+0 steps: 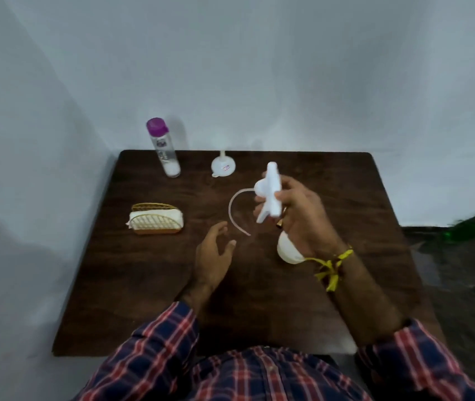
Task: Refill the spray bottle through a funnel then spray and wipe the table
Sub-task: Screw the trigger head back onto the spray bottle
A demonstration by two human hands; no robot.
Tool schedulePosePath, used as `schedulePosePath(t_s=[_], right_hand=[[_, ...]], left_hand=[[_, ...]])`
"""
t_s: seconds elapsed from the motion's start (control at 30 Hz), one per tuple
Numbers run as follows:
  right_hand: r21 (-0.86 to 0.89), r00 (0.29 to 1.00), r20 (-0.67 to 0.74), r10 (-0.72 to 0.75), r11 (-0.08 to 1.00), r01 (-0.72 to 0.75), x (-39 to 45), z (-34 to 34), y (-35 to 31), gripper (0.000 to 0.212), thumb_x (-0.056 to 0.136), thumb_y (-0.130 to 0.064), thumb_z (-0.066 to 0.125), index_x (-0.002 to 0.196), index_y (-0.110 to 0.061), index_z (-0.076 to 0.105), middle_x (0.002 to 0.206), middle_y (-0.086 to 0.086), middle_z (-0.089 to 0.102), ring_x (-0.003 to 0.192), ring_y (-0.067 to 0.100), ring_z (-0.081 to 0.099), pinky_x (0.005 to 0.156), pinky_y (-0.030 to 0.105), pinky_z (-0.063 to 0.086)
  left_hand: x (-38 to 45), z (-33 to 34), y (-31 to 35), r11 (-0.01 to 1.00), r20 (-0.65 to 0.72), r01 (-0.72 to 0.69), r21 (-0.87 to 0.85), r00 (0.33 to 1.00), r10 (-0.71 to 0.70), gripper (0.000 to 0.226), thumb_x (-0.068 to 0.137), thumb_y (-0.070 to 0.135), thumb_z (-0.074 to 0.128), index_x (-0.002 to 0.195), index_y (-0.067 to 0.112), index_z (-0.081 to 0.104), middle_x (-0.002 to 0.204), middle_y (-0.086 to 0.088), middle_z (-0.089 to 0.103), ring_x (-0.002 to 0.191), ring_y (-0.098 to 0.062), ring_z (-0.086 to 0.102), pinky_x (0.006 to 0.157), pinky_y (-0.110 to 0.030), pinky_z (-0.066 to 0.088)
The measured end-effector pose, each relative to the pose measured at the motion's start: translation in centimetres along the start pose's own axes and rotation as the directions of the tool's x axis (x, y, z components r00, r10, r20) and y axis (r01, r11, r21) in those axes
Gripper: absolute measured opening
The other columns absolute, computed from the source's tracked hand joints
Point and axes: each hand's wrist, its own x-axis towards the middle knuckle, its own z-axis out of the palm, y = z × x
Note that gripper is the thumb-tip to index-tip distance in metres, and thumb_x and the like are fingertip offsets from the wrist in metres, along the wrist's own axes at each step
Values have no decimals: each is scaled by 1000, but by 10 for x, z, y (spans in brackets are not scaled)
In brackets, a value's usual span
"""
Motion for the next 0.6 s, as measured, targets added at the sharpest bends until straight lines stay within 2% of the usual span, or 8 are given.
schedulePosePath(t_s=[0.03, 0.1, 0.13, 0.2, 0.3, 0.4, 0.47, 0.6], right_hand=[[71, 1000, -8, 1, 997, -1, -4, -13, -17, 59, 67, -13, 58, 123, 0, 57, 92, 22, 64, 77, 33, 62, 67, 37, 57], [191, 1000, -11, -17, 981, 19, -12, -40, -43, 67, 64, -20, 65, 127, -1, 53, 96, 22, 63, 85, 34, 60, 84, 45, 53], [249, 999, -3, -39, 968, 39, -17, -54, -54, 67, 65, -24, 67, 127, -2, 53, 100, 21, 63, 91, 34, 59, 92, 48, 48], [316, 997, -25, -73, 946, 77, -27, -79, -72, 57, 74, -30, 57, 125, -4, 55, 104, 15, 65, 99, 31, 59, 99, 49, 46], [348, 993, -78, -85, 931, 107, -39, -105, -84, 42, 89, -28, 38, 112, -5, 65, 99, 13, 69, 98, 30, 62, 96, 46, 50], [392, 988, -113, -105, 909, 141, -45, -119, -89, 41, 89, -27, 38, 92, -9, 75, 93, 13, 69, 94, 31, 62, 89, 42, 54], [420, 987, -116, -110, 895, 149, -46, -129, -92, 39, 84, -29, 43, 98, -7, 73, 95, 13, 69, 93, 30, 62, 87, 41, 54], [423, 989, -117, -96, 896, 137, -44, -146, -91, 48, 88, -30, 41, 123, -1, 55, 98, 15, 67, 92, 28, 64, 84, 39, 56]], left_hand=[[2, 9, 9, 1000, 33, -7, -11, 999, 7, 48, 82, 22, 70, 128, 28, 55, 126, 7, 63, 118, -7, 58, 102, -39, 48], [4, 27, 25, 999, 84, -30, -30, 996, 32, 51, 83, 28, 71, 131, 29, 54, 130, 8, 61, 121, -6, 56, 103, -38, 48], [3, 35, 36, 997, 94, -54, -46, 994, 58, 53, 84, 26, 71, 134, 27, 53, 133, 8, 59, 122, -5, 55, 104, -36, 47], [4, 50, 56, 987, 93, -113, -111, 988, 124, 57, 86, 21, 71, 139, 22, 49, 135, 10, 56, 123, -3, 54, 103, -28, 47], [7, 67, 86, 971, 81, -185, -153, 977, 199, 52, 89, 19, 69, 138, 19, 51, 128, 9, 61, 114, -2, 59, 95, -22, 51], [15, 82, 104, 958, 84, -233, -165, 965, 249, 35, 89, 14, 68, 124, 15, 64, 104, 3, 73, 94, -4, 69, 86, -29, 58], [17, 90, 112, 961, 88, -232, -152, 965, 247, 27, 88, 11, 68, 115, 14, 68, 93, 4, 74, 86, -5, 70, 81, -31, 59], [14, 102, 113, 963, 89, -243, -113, 963, 254, 21, 88, 10, 68, 109, 15, 70, 90, 5, 73, 83, -4, 70, 79, -30, 60]])
